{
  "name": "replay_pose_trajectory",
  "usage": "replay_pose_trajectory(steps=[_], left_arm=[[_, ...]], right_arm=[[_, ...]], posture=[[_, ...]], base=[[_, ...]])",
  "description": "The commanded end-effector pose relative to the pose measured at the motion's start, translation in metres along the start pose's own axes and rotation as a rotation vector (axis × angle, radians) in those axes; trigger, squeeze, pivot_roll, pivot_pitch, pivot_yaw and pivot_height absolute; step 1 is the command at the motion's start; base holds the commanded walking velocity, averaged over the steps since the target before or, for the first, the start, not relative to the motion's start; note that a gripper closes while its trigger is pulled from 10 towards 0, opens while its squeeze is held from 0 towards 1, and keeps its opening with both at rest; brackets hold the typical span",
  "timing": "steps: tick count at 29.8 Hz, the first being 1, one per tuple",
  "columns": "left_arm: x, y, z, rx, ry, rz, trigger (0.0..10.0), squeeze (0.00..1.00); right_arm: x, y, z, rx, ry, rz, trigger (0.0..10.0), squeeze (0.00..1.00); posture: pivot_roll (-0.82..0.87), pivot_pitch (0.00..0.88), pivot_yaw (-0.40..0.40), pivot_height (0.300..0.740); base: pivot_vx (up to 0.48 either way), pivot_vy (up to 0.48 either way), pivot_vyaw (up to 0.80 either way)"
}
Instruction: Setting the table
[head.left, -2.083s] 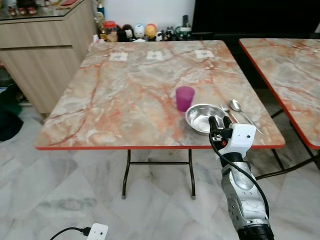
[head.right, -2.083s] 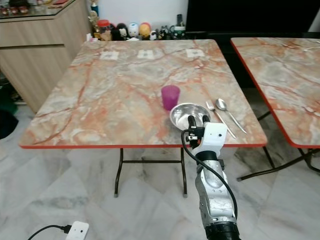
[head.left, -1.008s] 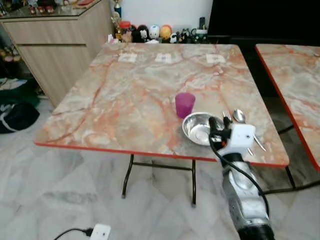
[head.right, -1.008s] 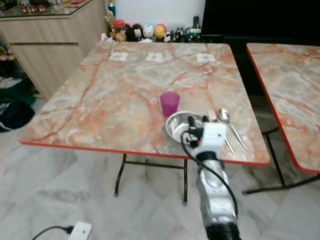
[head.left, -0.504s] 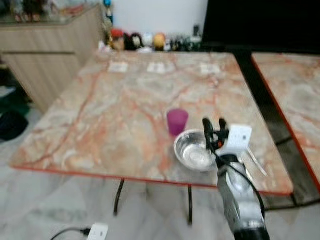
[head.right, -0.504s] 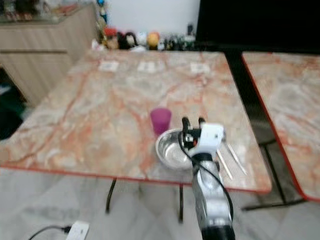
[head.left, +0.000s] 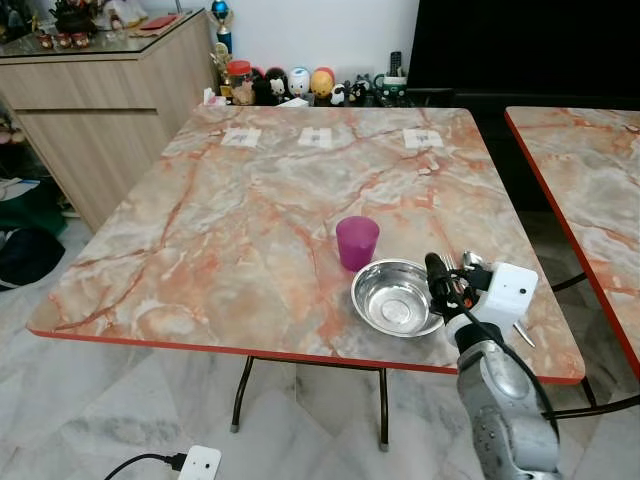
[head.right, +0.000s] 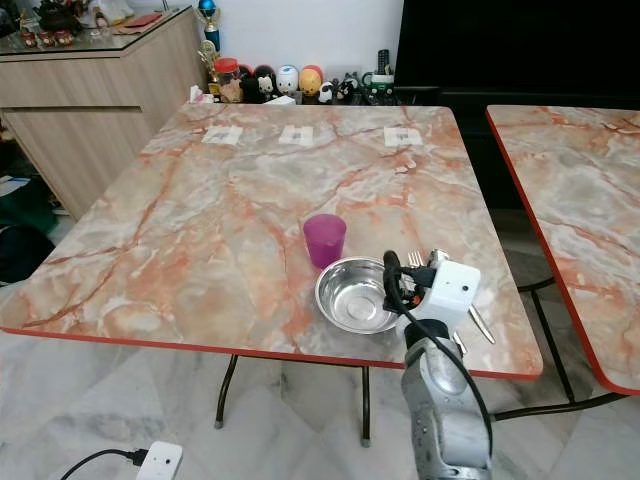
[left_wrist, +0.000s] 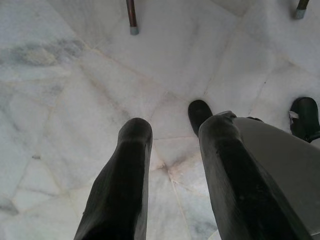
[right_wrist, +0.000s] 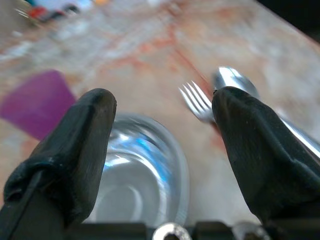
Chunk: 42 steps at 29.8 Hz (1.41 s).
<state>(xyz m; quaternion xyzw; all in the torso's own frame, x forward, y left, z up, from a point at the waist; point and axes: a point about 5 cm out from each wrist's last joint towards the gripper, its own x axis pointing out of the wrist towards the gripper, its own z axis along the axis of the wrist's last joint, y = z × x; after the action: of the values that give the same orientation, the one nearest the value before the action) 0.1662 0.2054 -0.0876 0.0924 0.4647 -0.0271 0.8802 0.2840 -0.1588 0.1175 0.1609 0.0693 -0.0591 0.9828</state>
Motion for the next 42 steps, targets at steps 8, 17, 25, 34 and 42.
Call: replay_pose_trajectory(steps=[8, 17, 25, 34, 42], left_arm=[[-0.002, 0.004, -0.008, 0.013, 0.038, 0.005, 10.0, 0.00], [-0.002, 0.006, -0.009, 0.017, 0.046, 0.011, 10.0, 0.00], [-0.002, 0.004, -0.010, 0.014, 0.049, 0.004, 10.0, 0.00], [-0.002, 0.004, -0.010, 0.014, 0.052, 0.004, 10.0, 0.00], [-0.002, 0.004, -0.010, 0.015, 0.052, 0.004, 10.0, 0.00]], right_arm=[[0.008, -0.009, -0.014, 0.027, 0.159, -0.020, 10.0, 0.00], [0.012, 0.000, -0.022, 0.062, 0.273, 0.069, 10.0, 0.00], [0.011, -0.001, -0.026, 0.066, 0.317, 0.061, 4.2, 0.00], [0.015, -0.002, -0.021, 0.083, 0.297, 0.050, 0.0, 0.00], [0.014, -0.001, -0.020, 0.088, 0.295, 0.051, 0.0, 0.00]], posture=[[-0.09, 0.021, 0.028, 0.740], [-0.08, 0.021, 0.031, 0.740], [-0.08, 0.023, 0.033, 0.740], [-0.08, 0.023, 0.033, 0.740], [-0.09, 0.022, 0.033, 0.740]], base=[[0.000, 0.000, 0.00], [0.000, 0.000, 0.00], [0.000, 0.000, 0.00], [0.000, 0.000, 0.00], [0.000, 0.000, 0.00]])
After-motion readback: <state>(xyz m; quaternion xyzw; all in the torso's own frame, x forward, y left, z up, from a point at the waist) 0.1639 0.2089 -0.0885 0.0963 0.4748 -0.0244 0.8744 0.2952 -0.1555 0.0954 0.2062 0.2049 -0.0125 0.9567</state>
